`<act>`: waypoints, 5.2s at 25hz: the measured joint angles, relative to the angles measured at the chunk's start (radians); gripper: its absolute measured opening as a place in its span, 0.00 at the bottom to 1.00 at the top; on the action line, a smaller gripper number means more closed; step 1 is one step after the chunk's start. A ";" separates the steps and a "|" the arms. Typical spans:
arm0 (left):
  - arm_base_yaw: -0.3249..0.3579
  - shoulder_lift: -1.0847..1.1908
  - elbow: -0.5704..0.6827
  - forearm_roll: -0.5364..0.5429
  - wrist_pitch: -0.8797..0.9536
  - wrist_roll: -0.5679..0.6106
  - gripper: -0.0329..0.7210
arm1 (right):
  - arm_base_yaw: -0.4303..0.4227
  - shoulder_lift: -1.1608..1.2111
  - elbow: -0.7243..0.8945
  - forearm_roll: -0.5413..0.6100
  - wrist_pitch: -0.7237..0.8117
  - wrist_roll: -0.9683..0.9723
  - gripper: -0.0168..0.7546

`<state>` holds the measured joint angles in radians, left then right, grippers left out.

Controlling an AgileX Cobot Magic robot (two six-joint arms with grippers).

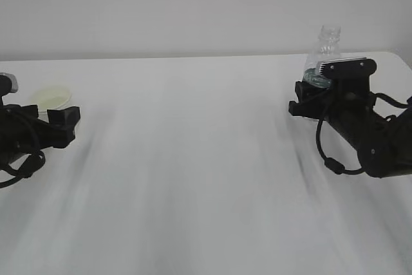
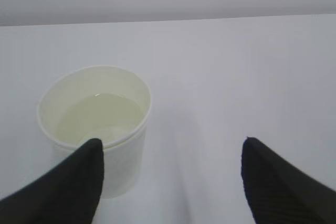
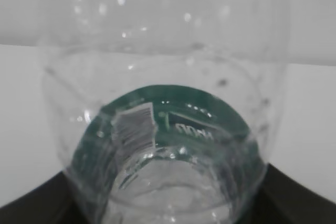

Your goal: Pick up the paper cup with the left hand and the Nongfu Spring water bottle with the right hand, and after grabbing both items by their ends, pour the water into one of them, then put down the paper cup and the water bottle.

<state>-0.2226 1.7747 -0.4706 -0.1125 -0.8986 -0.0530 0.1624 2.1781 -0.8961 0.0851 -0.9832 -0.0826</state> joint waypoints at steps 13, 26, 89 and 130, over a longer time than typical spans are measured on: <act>0.000 0.000 0.000 0.000 0.011 0.000 0.82 | 0.000 0.036 0.000 0.017 -0.043 -0.051 0.63; 0.000 0.000 0.000 0.000 0.023 0.000 0.82 | 0.000 0.036 0.000 0.019 -0.037 -0.071 0.63; 0.000 -0.017 0.000 0.000 0.084 0.002 0.82 | 0.000 -0.089 0.249 -0.013 -0.158 -0.019 0.81; 0.000 -0.615 0.012 -0.032 0.615 0.043 0.80 | 0.000 -0.590 0.385 -0.021 0.255 -0.019 0.79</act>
<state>-0.2226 1.1592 -0.4590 -0.1441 -0.2833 -0.0101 0.1624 1.5879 -0.5115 0.0646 -0.7283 -0.1015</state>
